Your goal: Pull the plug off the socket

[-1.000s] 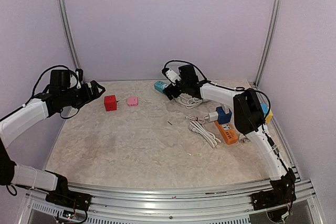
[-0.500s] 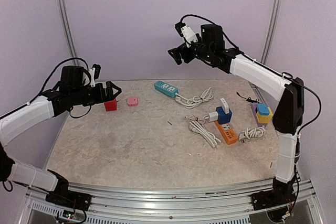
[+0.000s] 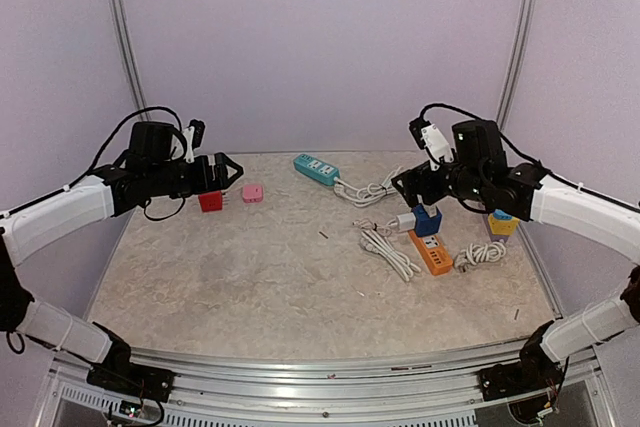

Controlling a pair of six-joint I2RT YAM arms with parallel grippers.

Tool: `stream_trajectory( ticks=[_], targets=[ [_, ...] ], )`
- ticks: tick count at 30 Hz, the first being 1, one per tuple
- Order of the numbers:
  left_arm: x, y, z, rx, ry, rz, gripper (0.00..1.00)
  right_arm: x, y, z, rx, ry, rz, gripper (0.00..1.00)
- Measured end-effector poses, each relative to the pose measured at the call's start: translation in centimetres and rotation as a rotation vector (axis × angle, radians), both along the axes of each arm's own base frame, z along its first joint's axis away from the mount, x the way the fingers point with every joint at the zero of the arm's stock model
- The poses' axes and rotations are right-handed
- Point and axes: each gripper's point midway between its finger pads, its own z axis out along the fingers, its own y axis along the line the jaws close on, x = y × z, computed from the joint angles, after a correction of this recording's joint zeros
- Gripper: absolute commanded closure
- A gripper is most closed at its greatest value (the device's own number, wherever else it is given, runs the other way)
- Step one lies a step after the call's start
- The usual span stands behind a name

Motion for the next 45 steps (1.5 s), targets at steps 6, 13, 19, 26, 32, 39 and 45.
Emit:
stream_trajectory(
  ticks=[6, 13, 19, 26, 32, 39, 45],
  targets=[
    [-0.2, -0.7, 0.0, -0.004, 0.002, -0.014, 0.01, -3.5, -4.5, -8.9, -0.076, 0.184, -0.133, 0.10],
    [-0.5, -1.4, 0.1, -0.018, 0.002, -0.023, 0.01, -3.8, -7.9, -13.3, -0.092, 0.281, -0.255, 0.18],
    [-0.6, -1.3, -0.4, -0.014, 0.012, -0.013, 0.01, -3.6, -9.9, -18.0, -0.110, 0.376, -0.306, 0.26],
    [-0.6, -1.3, -0.5, -0.013, 0.012, -0.009, 0.01, -3.1, -9.2, -20.8, -0.115, 0.439, -0.283, 0.27],
    [-0.5, -1.1, -0.5, -0.009, 0.009, 0.000, 0.01, -2.3, -8.8, -22.3, -0.127, 0.461, -0.284, 0.31],
    [-0.4, -1.0, -0.5, -0.004, 0.007, 0.010, 0.01, -2.4, -9.1, -22.9, -0.117, 0.465, -0.308, 0.42],
    [-0.4, -1.0, -0.5, -0.004, 0.007, 0.010, 0.01, -2.7, -9.4, -23.3, -0.103, 0.462, -0.320, 0.61]
  ],
)
